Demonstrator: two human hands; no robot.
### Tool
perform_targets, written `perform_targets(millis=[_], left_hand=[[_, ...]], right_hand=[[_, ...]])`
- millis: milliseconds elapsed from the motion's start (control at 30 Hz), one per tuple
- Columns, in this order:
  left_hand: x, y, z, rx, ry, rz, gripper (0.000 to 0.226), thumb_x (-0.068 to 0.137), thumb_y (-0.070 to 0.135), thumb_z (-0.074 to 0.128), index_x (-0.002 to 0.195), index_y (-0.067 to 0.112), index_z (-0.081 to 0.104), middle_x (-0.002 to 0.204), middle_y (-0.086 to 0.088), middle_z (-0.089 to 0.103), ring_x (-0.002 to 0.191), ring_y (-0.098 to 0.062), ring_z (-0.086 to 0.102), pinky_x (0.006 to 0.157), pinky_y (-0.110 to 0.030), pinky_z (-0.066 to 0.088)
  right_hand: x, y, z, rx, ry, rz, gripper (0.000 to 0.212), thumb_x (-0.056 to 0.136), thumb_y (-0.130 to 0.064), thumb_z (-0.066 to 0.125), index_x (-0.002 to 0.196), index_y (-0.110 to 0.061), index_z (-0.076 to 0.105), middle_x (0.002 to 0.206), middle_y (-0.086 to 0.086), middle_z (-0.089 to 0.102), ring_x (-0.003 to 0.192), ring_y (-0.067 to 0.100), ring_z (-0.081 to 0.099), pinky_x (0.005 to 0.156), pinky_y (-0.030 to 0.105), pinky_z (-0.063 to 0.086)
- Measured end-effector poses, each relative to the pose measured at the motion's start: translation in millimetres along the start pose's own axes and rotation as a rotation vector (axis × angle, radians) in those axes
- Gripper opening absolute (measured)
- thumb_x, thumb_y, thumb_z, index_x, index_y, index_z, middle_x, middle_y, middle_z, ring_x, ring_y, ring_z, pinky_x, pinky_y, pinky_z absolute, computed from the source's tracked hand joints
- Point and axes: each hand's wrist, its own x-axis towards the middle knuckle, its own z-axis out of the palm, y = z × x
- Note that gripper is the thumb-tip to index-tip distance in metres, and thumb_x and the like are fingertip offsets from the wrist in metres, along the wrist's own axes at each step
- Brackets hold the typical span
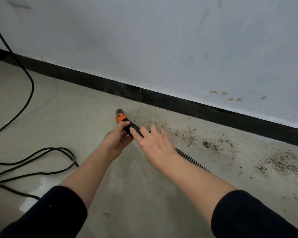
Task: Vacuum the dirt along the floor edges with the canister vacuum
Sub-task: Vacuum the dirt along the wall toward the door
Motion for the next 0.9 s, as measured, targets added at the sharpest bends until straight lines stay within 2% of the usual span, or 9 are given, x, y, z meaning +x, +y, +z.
perform_targets(millis=[100, 233, 400, 533, 767, 900], left_hand=[[-15, -11, -16, -0.02, 0.005, -0.016, 0.015, 0.093, 0.02, 0.059, 0.098, 0.006, 0.064, 0.078, -0.007, 0.073, 0.066, -0.011, 0.069, 0.06, -0.021, 0.056], [-30, -21, -28, -0.024, 0.004, -0.031, 0.018, 0.094, 0.02, 0.058, 0.1, 0.004, 0.063, 0.082, -0.01, 0.073, 0.07, -0.014, 0.068, 0.058, -0.02, 0.056], [-41, -24, -23, -0.031, -0.009, -0.04, 0.018, 0.094, 0.02, 0.056, 0.102, 0.004, 0.061, 0.087, -0.011, 0.068, 0.073, -0.015, 0.064, 0.055, -0.02, 0.055], [-49, -26, -13, -0.003, -0.029, -0.054, 0.016, 0.095, 0.02, 0.055, 0.098, 0.005, 0.061, 0.075, -0.006, 0.068, 0.061, -0.011, 0.064, 0.052, -0.019, 0.053], [-58, -34, 2, 0.023, -0.068, -0.078, 0.028, 0.095, 0.019, 0.053, 0.116, 0.001, 0.058, 0.076, -0.005, 0.065, 0.053, -0.007, 0.065, 0.048, -0.018, 0.051], [-64, -39, 9, 0.041, -0.088, -0.099, 0.043, 0.095, 0.021, 0.053, 0.131, -0.004, 0.055, 0.082, -0.005, 0.063, 0.054, -0.007, 0.065, 0.049, -0.018, 0.051]], right_hand=[[-15, -14, 1, -0.016, 0.009, -0.052, 0.078, 0.091, -0.007, 0.051, 0.153, -0.013, 0.004, 0.134, 0.011, 0.036, 0.113, 0.032, 0.039, 0.08, 0.041, 0.035], [-30, -28, 1, -0.065, -0.003, -0.084, 0.08, 0.089, -0.01, 0.055, 0.152, -0.011, 0.005, 0.133, 0.012, 0.036, 0.109, 0.031, 0.041, 0.071, 0.039, 0.031], [-39, -31, -8, -0.089, -0.035, -0.069, 0.081, 0.088, -0.012, 0.058, 0.152, -0.01, 0.008, 0.132, 0.012, 0.038, 0.109, 0.032, 0.043, 0.074, 0.041, 0.038], [-48, -28, -14, -0.111, -0.058, -0.049, 0.083, 0.087, -0.012, 0.06, 0.152, -0.009, 0.009, 0.131, 0.011, 0.039, 0.109, 0.033, 0.043, 0.078, 0.043, 0.043], [-63, -22, -19, -0.155, -0.091, -0.033, 0.081, 0.086, -0.014, 0.061, 0.151, -0.007, 0.012, 0.129, 0.011, 0.04, 0.109, 0.033, 0.043, 0.08, 0.045, 0.045], [-72, -19, -22, -0.176, -0.112, -0.02, 0.083, 0.084, -0.015, 0.065, 0.15, -0.006, 0.015, 0.127, 0.011, 0.04, 0.109, 0.033, 0.043, 0.079, 0.044, 0.046]])
